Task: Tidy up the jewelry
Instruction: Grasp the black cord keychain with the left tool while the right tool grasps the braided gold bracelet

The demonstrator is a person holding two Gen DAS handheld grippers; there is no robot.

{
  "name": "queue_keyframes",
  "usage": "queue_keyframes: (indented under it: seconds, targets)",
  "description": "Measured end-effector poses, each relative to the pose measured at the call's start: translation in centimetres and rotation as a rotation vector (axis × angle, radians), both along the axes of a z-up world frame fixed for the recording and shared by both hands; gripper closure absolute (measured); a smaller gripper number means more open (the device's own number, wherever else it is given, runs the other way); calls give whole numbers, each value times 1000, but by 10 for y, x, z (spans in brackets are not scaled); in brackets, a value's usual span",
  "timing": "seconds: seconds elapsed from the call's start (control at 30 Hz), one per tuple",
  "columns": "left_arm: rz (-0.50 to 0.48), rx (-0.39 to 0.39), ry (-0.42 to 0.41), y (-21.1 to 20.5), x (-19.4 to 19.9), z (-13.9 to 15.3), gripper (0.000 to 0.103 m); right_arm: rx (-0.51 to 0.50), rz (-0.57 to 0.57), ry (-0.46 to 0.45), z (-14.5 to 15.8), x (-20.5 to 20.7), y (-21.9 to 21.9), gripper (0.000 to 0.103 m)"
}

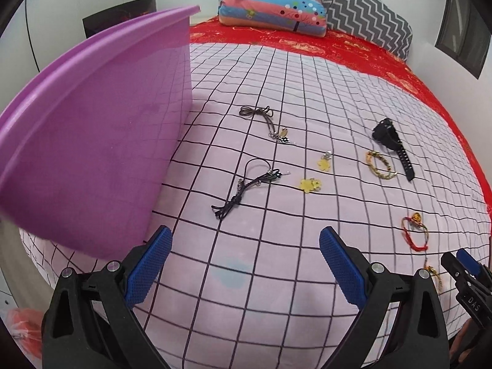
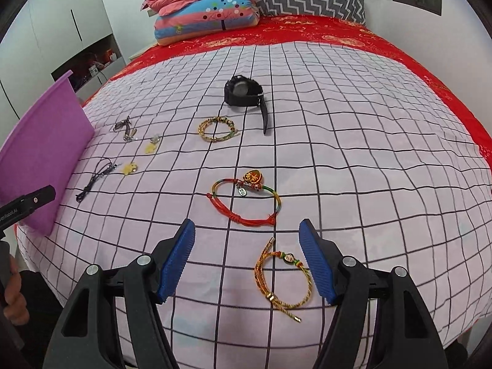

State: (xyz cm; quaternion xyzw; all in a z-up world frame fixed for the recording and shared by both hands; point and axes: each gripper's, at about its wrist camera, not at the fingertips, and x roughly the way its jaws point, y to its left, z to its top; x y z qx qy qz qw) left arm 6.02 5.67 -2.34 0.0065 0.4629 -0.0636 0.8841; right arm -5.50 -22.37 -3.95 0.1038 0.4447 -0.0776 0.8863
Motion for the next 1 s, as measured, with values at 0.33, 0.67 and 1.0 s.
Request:
queue_keyframes:
  seconds: [0.33, 0.67, 1.0]
  targets:
    - [1, 31, 31, -3, 39, -35, 8, -1, -3, 53, -32, 34, -5, 36]
    - [-25, 22, 45, -3, 56, -49, 8, 6, -102, 69, -30, -1, -11, 36]
    - [-112, 61, 26, -8, 66, -51, 8, 24, -221, 96, -40, -26, -13, 36]
